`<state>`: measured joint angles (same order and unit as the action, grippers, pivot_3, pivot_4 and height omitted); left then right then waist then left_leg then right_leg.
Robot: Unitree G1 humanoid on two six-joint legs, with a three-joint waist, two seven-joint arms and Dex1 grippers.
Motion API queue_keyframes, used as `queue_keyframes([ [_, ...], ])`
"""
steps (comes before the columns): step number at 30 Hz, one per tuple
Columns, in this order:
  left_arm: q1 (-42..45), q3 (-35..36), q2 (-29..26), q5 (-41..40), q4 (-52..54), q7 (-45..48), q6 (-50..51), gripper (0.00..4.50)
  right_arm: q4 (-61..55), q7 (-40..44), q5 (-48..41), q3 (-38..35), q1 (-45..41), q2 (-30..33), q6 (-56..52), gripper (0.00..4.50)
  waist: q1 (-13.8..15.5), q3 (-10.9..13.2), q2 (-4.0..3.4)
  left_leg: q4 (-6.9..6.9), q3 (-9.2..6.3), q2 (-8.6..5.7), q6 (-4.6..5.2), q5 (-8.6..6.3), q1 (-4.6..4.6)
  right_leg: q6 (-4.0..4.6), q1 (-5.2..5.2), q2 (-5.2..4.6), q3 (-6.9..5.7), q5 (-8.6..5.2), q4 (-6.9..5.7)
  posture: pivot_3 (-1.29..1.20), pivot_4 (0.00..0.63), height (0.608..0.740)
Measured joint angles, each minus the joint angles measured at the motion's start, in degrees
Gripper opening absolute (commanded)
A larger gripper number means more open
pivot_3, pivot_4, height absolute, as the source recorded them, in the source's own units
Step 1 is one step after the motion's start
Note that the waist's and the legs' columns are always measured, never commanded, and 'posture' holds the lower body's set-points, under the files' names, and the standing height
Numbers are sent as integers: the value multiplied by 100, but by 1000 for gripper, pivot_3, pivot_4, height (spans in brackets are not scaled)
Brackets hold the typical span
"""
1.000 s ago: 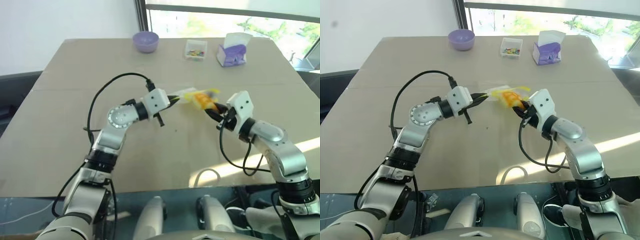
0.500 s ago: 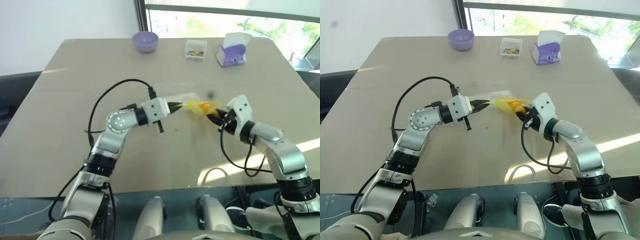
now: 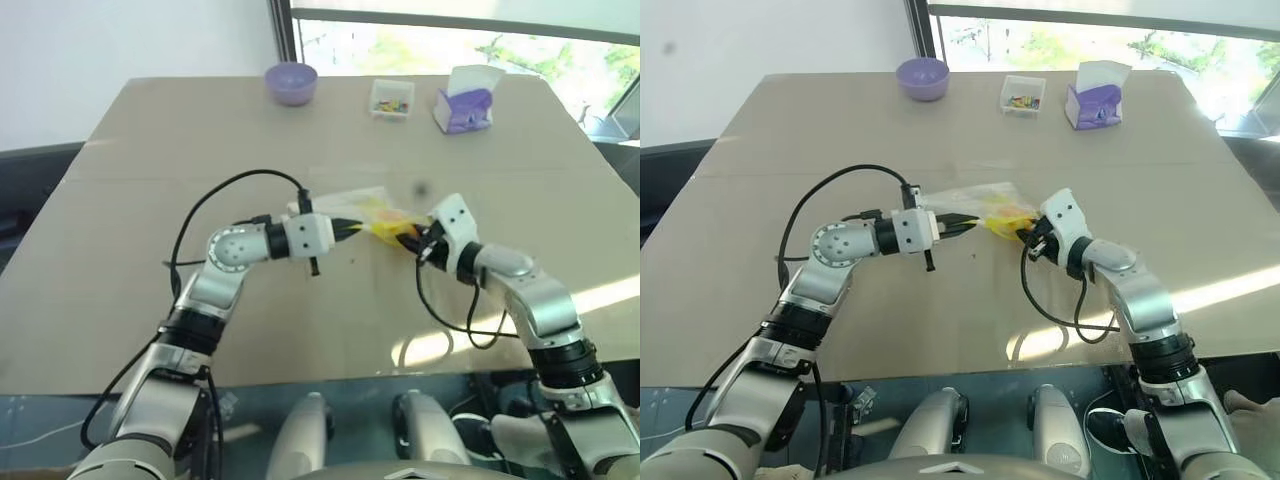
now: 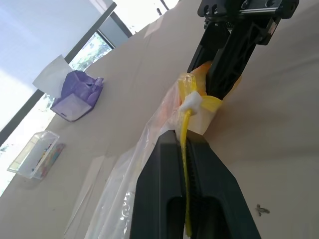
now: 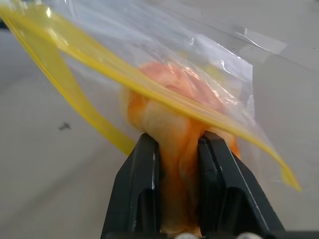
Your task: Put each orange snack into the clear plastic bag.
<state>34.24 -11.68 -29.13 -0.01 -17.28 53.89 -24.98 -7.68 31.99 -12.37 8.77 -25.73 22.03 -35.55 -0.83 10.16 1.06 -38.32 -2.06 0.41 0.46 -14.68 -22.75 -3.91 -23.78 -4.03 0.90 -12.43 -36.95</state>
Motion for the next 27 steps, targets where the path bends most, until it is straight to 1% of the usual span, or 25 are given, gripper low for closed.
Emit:
queue_keyframes([
  [3,39,-1,-1,-2,-31,0,-86,0,0,-32,-251,-126,-67,-329,-38,895,-17,0,0,1,1,1,0,0,0,0,-1,1,2,0,-1,0,150,740],
  [4,37,-1,-1,-3,-31,3,-106,0,2,-56,-252,-122,-92,-344,-34,895,-12,0,0,1,1,1,0,0,0,0,-1,1,2,0,-1,0,150,740],
  [8,27,-1,-19,-14,-31,10,-135,0,352,-284,101,-40,-178,-398,159,895,5,0,0,0,1,-1,0,0,-1,0,0,-1,0,0,0,0,150,740],
  [12,21,-1,-5,-22,-29,11,-135,0,497,-405,-71,-184,-201,-918,203,895,-34,0,-1,3,2,2,0,0,0,0,-4,2,3,0,-3,0,150,740],
  [15,3,-1,16,-57,-22,10,-130,0,707,-557,204,-102,-346,-908,470,895,-23,0,-1,2,3,0,0,0,-1,0,-4,0,2,0,-3,0,150,740],
  [17,-10,10,41,-124,-22,-9,-58,0,870,-600,331,-86,-391,-905,629,1498,-2,0,-1,1,2,0,0,0,-1,0,-3,0,1,0,-2,0,150,740],
  [19,-10,28,80,-176,-22,-33,16,0,911,-609,397,-75,-392,-906,723,1986,-3,0,-1,1,2,0,0,0,-2,0,-4,0,1,0,-2,0,150,740],
  [21,-8,80,167,-254,-14,-130,274,0,942,-620,521,-74,-394,-865,888,3050,-12,1,-1,2,2,0,0,0,-1,0,-4,0,2,0,-2,0,150,740],
  [22,-7,102,192,-265,-12,-173,381,0,938,-623,545,-75,-393,-845,945,3360,-13,1,-1,2,1,0,0,0,-1,0,-4,1,2,0,-2,0,150,740],
  [24,2,197,273,-349,-6,-303,759,0,834,-580,559,-75,-356,-745,1039,3360,-13,1,-1,2,0,0,0,0,-2,0,-4,1,1,0,-2,0,150,740],
  [27,45,312,325,-474,-2,-457,1304,0,390,-310,556,-69,-143,-409,1244,3360,-1,1,-1,2,-1,0,1,0,-4,0,-4,0,0,0,0,0,150,740],
])
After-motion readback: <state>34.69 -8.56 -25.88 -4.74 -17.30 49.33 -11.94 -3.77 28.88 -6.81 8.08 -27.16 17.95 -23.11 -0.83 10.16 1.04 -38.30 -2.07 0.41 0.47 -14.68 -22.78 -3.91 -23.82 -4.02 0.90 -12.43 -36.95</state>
